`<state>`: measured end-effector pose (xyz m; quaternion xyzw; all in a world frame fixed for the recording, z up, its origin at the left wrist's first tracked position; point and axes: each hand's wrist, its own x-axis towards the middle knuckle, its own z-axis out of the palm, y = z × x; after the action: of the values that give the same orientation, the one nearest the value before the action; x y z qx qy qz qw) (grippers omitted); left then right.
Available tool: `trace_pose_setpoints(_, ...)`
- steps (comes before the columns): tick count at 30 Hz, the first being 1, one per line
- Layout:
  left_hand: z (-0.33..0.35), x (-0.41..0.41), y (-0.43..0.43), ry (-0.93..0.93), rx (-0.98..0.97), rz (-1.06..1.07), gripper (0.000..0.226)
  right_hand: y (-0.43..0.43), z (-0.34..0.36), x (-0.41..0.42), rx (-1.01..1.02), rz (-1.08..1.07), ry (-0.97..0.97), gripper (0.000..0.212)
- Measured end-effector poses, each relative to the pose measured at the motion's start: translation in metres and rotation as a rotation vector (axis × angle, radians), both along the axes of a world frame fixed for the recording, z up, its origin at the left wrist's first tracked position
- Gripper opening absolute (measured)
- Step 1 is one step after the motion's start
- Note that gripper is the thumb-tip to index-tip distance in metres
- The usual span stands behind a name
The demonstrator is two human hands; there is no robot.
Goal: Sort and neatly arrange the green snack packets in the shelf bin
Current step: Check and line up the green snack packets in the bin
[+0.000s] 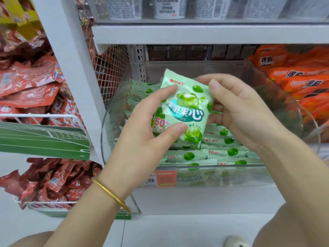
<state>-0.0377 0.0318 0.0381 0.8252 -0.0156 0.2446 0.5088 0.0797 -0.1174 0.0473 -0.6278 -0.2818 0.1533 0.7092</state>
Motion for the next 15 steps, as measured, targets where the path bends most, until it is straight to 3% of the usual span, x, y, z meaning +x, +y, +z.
trace_pose_setpoints(3,0.001,0.001,0.002,-0.008,-0.087,0.025,0.059,0.0,0.0,-0.004,0.011,0.093,-0.059,0.032)
trace_pose_setpoints(9,0.001,0.002,0.002,0.018,-0.113,-0.01,0.067,0.004,-0.003,-0.009,0.002,0.103,-0.116,0.025)
trace_pose_setpoints(15,-0.003,0.003,0.0,0.001,0.092,0.06,0.065,0.008,-0.006,-0.011,0.044,0.057,-0.094,0.027)
